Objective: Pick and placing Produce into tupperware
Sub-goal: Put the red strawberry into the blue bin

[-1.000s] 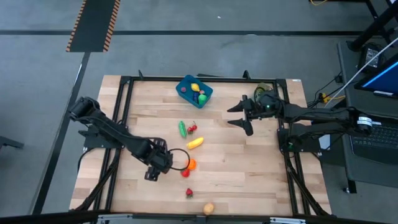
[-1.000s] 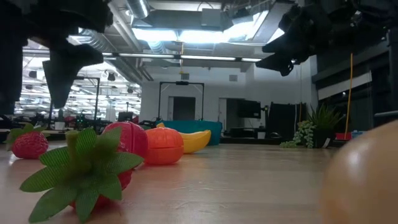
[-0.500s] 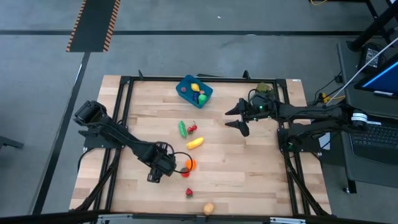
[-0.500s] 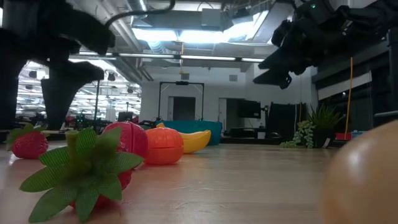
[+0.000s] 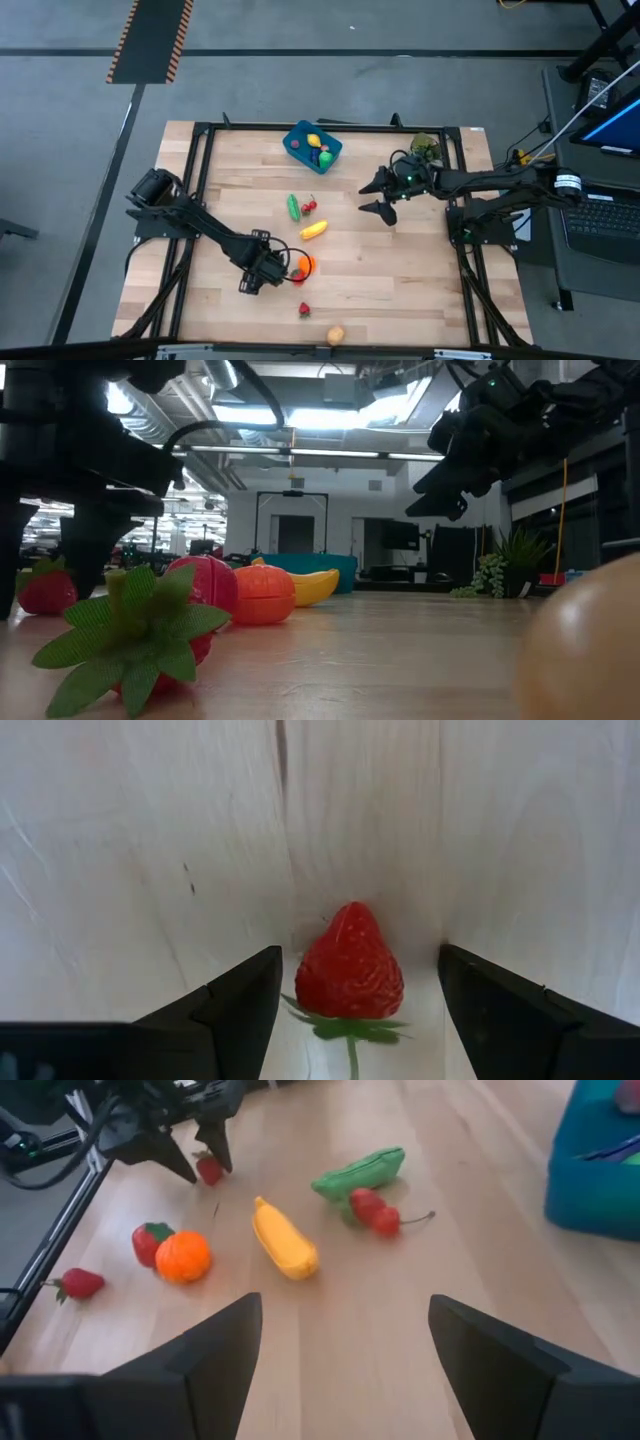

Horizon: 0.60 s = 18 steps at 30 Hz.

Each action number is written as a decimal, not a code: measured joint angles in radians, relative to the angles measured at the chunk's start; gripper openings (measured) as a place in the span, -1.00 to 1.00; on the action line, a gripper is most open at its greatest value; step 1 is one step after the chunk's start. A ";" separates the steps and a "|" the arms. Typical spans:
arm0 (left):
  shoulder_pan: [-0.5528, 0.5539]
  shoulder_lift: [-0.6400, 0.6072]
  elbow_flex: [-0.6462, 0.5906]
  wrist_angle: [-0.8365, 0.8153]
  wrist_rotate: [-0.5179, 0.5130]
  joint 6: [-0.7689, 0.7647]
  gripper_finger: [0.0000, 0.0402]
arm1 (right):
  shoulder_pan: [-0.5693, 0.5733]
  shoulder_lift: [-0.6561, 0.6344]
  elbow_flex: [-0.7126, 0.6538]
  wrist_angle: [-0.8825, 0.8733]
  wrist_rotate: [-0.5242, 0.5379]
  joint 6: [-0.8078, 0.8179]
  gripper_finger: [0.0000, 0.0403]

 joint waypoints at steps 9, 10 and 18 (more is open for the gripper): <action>0.002 0.006 0.001 -0.004 0.004 -0.078 0.25 | 0.026 0.003 0.000 0.000 0.000 -0.002 0.43; 0.002 0.006 0.001 -0.004 0.005 -0.086 0.22 | 0.028 0.003 0.000 0.000 0.000 -0.002 0.43; 0.003 0.007 0.000 0.000 0.022 -0.154 -0.18 | 0.045 0.003 0.000 -0.001 0.000 -0.002 0.43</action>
